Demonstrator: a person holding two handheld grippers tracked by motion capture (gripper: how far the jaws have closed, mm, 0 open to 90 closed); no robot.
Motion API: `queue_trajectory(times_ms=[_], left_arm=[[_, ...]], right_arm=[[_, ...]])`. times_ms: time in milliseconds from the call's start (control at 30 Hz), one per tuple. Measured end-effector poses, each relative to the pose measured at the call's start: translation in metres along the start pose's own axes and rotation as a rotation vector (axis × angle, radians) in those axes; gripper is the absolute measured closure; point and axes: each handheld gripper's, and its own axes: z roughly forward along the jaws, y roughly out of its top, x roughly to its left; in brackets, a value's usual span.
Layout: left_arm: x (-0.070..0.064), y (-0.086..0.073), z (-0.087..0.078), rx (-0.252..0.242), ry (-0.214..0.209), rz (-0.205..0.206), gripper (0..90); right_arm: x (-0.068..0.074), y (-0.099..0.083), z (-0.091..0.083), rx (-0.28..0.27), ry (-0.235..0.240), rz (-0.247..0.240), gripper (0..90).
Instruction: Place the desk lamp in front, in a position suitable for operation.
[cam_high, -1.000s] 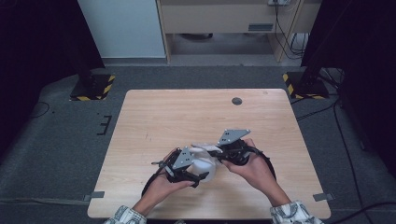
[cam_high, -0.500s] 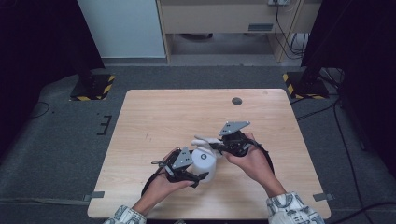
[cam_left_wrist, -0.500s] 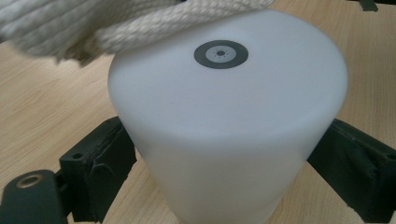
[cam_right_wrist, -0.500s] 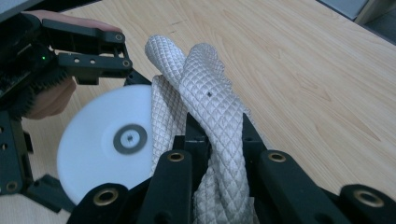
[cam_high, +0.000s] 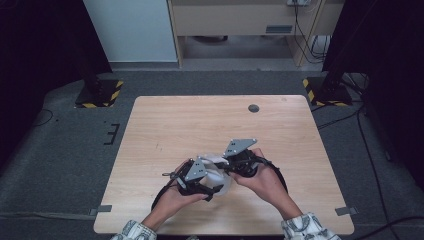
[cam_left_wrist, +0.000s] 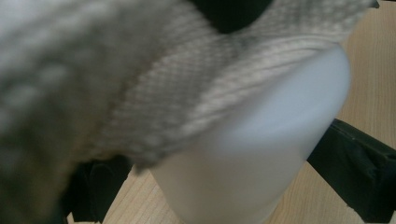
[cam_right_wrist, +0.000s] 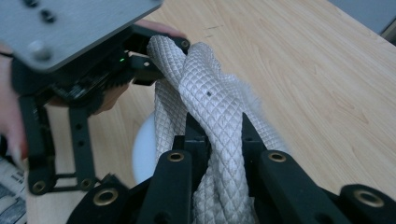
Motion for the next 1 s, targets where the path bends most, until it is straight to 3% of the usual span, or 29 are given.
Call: queue_trajectory(times_ms=[167,367,500,567,633,867,1000], left_arm=[[0.000,0.000,0.000,-0.001,0.000,-0.003,8.2],[0.001,0.000,-0.001,0.005,0.005,-0.004,8.6],[0.000,0.000,-0.001,0.003,-0.025,0.004,10.6],[0.000,0.000,-0.003,0.002,-0.015,0.017,16.5],[0.001,0.000,-0.003,-0.015,-0.019,0.010,30.5],[-0.001,0.002,0.006,-0.014,-0.015,-0.001,17.3],[-0.002,0.006,0.018,-0.017,0.016,0.000,10.2]], right_arm=[[0.003,-0.008,-0.007,0.000,0.005,-0.002,80.1],[-0.006,-0.017,-0.016,-0.009,-0.014,0.026,80.0],[-0.013,-0.020,-0.018,-0.009,-0.029,0.040,80.0],[-0.016,-0.020,-0.018,-0.008,-0.039,0.049,80.0],[-0.021,-0.019,-0.017,-0.006,-0.046,0.059,80.0],[-0.027,-0.021,-0.014,-0.025,-0.017,0.082,80.0],[-0.028,-0.020,-0.014,-0.021,-0.015,0.081,80.1]])
